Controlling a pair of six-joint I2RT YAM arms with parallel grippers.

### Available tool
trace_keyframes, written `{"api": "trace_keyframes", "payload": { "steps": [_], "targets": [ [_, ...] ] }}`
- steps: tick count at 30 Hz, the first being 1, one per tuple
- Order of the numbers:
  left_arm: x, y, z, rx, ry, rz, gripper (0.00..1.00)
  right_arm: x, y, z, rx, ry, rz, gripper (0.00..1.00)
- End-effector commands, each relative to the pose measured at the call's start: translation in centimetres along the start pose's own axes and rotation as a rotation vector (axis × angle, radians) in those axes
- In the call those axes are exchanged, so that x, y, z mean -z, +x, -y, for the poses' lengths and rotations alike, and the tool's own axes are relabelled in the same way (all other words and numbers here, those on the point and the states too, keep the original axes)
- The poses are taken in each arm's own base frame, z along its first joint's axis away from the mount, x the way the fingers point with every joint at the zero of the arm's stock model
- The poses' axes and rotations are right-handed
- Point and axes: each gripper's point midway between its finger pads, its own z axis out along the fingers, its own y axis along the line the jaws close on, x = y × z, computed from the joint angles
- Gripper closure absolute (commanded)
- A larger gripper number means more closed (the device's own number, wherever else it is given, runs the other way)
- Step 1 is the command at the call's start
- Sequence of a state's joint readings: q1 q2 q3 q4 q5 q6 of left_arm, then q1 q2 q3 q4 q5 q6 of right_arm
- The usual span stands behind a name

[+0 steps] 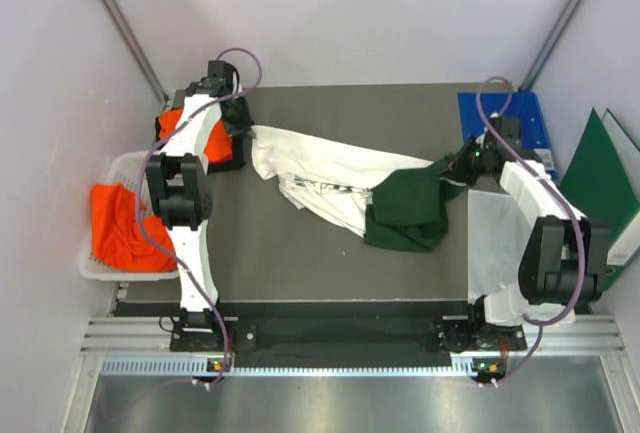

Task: Fold and stack the t-shirts
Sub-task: Flatten out the tshirt

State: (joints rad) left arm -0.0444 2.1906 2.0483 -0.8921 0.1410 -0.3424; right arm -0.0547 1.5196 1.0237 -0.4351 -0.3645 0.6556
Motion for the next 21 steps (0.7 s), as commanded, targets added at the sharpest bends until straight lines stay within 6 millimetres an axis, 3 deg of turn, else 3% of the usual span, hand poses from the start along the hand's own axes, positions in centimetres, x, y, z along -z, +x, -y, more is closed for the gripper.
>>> {"api": "trace_keyframes", "payload": {
  "steps": [1, 5, 6, 9, 14, 16, 17, 18, 19, 20, 21],
  "targets": [
    [0.9, -1.0, 0.1, -0.002, 0.005, 0.044, 1.0, 4.7, -3.8, -6.0, 0.069, -0.134, 0.123, 1.0],
    [0.5, -0.8, 0.2, -0.004, 0.01, 0.034, 1.0, 2.9, -6.0, -8.0, 0.074, -0.215, 0.137, 1.0],
    [0.5, -0.8, 0.3, -0.004, 0.012, 0.035, 1.0, 2.5, -7.4, -9.1, 0.087, -0.256, 0.169, 1.0],
    [0.4, -0.7, 0.4, -0.012, 0.011, 0.033, 1.0, -2.9, -8.9, -8.9, 0.08, -0.264, 0.112, 1.0],
    [0.1, -0.4, 0.5, -0.016, 0.011, 0.025, 1.0, -7.1, -13.0, -11.5, 0.142, -0.332, 0.165, 1.0],
    [-0.1, -0.3, 0.6, -0.022, 0.012, 0.022, 1.0, -8.7, -14.3, -12.6, 0.146, -0.38, 0.157, 0.94],
    [-0.2, -0.3, 0.6, -0.021, 0.013, 0.02, 1.0, -9.1, -14.6, -13.1, 0.153, -0.398, 0.156, 0.87],
    [-0.3, -0.2, 0.7, -0.022, 0.013, 0.018, 1.0, -9.4, -15.2, -13.6, 0.165, -0.412, 0.164, 0.66],
    [-0.3, -0.2, 0.9, -0.024, 0.018, 0.016, 1.0, -9.2, -15.3, -13.7, 0.172, -0.414, 0.175, 0.52],
    [-0.4, 0.0, 0.9, -0.026, 0.015, 0.012, 1.0, -8.7, -15.6, -14.0, 0.182, -0.419, 0.197, 0.25],
    [-0.4, 0.0, 0.9, -0.028, 0.016, 0.01, 1.0, -7.4, -15.2, -14.0, 0.201, -0.418, 0.216, 0.13]
  ]
}}
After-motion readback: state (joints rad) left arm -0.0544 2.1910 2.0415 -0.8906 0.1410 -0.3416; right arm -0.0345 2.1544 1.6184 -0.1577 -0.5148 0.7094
